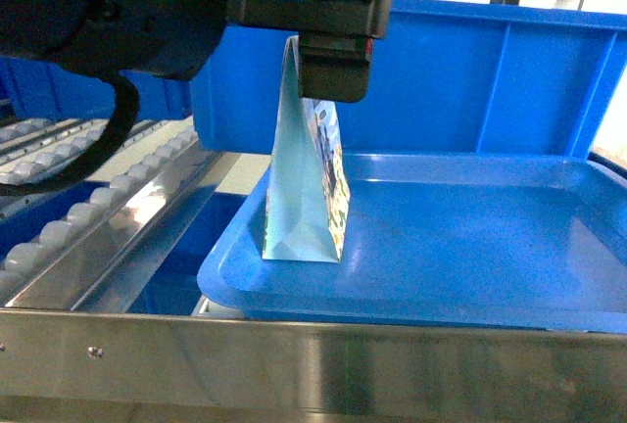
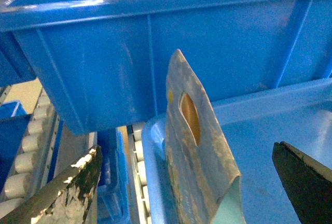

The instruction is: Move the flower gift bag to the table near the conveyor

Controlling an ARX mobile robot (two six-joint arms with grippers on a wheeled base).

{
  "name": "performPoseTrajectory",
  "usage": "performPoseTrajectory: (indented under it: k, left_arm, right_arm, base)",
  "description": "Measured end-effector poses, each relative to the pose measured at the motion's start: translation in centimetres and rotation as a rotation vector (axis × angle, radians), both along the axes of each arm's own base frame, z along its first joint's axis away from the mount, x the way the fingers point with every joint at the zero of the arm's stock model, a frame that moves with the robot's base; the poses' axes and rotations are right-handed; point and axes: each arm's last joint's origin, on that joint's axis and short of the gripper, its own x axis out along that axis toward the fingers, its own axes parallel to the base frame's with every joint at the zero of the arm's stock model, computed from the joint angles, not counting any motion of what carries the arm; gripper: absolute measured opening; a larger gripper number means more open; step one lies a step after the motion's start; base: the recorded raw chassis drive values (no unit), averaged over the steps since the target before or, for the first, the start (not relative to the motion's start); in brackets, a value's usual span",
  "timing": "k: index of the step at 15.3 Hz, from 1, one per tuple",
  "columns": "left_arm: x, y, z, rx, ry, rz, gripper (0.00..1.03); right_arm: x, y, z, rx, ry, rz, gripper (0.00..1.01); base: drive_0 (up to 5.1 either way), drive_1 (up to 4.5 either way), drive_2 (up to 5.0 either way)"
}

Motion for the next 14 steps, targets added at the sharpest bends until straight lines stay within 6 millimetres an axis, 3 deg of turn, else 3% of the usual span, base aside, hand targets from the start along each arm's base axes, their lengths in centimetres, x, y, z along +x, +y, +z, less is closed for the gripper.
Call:
performPoseTrajectory:
  k: [6,14]
  left_arm:
    - [1.7,-0.2,-2.6,0.001,0.069,0.060,0.96]
    - [2.2,-0.4,-3.0,-0.009,0.084,0.060,0.09]
  right_arm:
    - [0.0,0.0,0.0,0.000,0.000,0.000,0.02]
    - [0.0,0.0,0.0,0.000,0.000,0.000,0.02]
  base:
    - [0.0,0.00,0.0]
    - [0.0,0.00,0.0]
